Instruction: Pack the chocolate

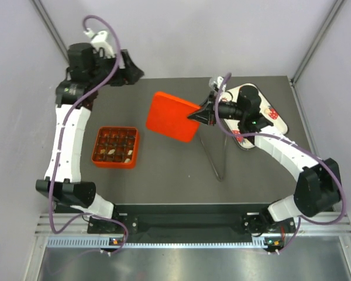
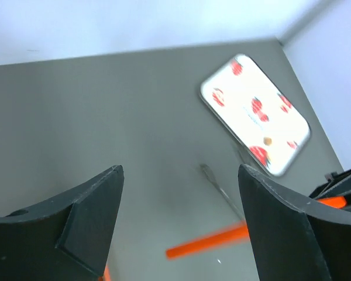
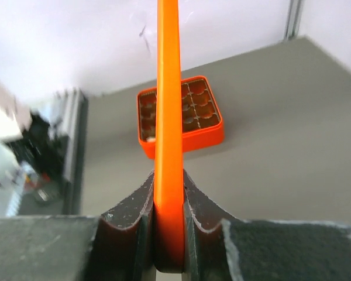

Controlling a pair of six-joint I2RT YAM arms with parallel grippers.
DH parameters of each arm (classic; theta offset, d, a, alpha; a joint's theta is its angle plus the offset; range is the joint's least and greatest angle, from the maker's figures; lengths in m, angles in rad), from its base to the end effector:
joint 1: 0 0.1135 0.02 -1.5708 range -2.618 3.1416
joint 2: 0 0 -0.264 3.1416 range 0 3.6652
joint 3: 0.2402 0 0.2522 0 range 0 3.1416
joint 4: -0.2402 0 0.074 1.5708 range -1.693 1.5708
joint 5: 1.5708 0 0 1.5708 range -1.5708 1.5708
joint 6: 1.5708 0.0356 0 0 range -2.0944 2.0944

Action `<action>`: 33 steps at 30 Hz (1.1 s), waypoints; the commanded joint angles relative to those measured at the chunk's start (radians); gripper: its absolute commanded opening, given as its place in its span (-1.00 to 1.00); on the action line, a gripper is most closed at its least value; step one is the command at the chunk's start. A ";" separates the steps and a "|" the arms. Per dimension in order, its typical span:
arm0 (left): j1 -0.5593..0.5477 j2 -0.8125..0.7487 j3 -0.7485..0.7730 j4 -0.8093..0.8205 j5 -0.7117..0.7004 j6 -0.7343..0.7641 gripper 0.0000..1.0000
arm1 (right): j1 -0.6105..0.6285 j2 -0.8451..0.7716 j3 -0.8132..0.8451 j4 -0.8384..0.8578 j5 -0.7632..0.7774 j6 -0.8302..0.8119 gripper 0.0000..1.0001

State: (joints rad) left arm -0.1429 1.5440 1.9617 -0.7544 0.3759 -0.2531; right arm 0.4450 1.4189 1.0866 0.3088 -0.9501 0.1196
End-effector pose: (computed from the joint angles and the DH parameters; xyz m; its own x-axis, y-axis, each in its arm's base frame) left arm 0.3085 -0.0576 0.4962 -0.4356 -0.1726 -0.8834 0.3784 0.8554 -0.3538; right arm 0.2817 0.1664 0.3490 -0.1385 0.0108 -0.9903 -0.9748 0.1749 0.1383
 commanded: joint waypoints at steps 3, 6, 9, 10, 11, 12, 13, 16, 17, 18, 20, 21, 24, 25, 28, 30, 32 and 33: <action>0.192 -0.096 -0.108 0.043 0.017 -0.095 0.65 | 0.041 0.113 0.139 0.082 0.149 0.403 -1.00; 0.238 -0.124 -0.205 0.003 -0.162 -0.109 0.57 | 0.060 0.132 0.136 0.119 0.192 0.462 -1.00; 0.291 -0.125 -0.297 -0.026 -0.411 -0.112 0.33 | 0.060 0.120 0.093 0.151 0.252 0.503 -1.00; 0.302 -0.131 -0.323 -0.025 -0.501 -0.112 0.29 | 0.061 0.112 0.066 0.151 0.276 0.506 -1.00; 0.312 -0.133 -0.377 -0.020 -0.531 -0.101 0.27 | 0.060 0.104 0.053 0.148 0.281 0.502 -1.00; 0.325 -0.145 -0.406 -0.010 -0.558 -0.095 0.26 | 0.060 0.089 0.039 0.151 0.283 0.497 -1.00; 0.328 -0.150 -0.435 0.021 -0.584 -0.084 0.26 | 0.060 0.081 0.012 0.153 0.284 0.489 -1.00; 0.341 -0.137 -0.515 0.033 -0.582 -0.063 0.22 | 0.060 0.049 -0.031 0.133 0.304 0.474 -0.99; 0.344 -0.131 -0.546 0.036 -0.583 -0.055 0.20 | 0.060 0.032 -0.043 0.135 0.306 0.473 -1.00; 0.353 -0.121 -0.563 0.047 -0.577 -0.048 0.17 | 0.060 0.025 -0.054 0.148 0.309 0.476 -1.00; 0.371 -0.105 -0.605 0.070 -0.522 -0.028 0.16 | 0.060 0.008 -0.091 0.170 0.307 0.491 -1.00; 0.393 -0.078 -0.613 0.075 -0.493 -0.025 0.16 | 0.060 0.003 -0.102 0.185 0.303 0.495 -1.00; 0.411 0.000 -0.616 0.079 -0.434 -0.012 0.11 | 0.060 -0.001 -0.137 0.223 0.297 0.511 -1.00; 0.411 0.020 -0.606 0.075 -0.431 -0.005 0.10 | 0.058 0.000 -0.139 0.228 0.295 0.512 -1.00; 0.413 0.096 -0.586 0.070 -0.450 0.003 0.04 | 0.060 0.005 -0.136 0.224 0.297 0.511 -1.00; 0.416 0.148 -0.575 0.059 -0.459 -0.003 0.00 | 0.060 0.009 -0.128 0.223 0.292 0.520 -1.00; 0.417 0.185 -0.578 0.076 -0.454 -0.018 -0.05 | 0.061 0.018 -0.122 0.228 0.284 0.522 -1.00; 0.417 0.197 -0.581 0.093 -0.444 -0.026 -0.06 | 0.061 0.021 -0.117 0.228 0.284 0.520 -1.00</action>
State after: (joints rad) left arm 0.2676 1.7203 1.3563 -0.7151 -0.0864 -0.2741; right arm 0.4946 1.4651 0.9421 0.4458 -0.6556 0.6258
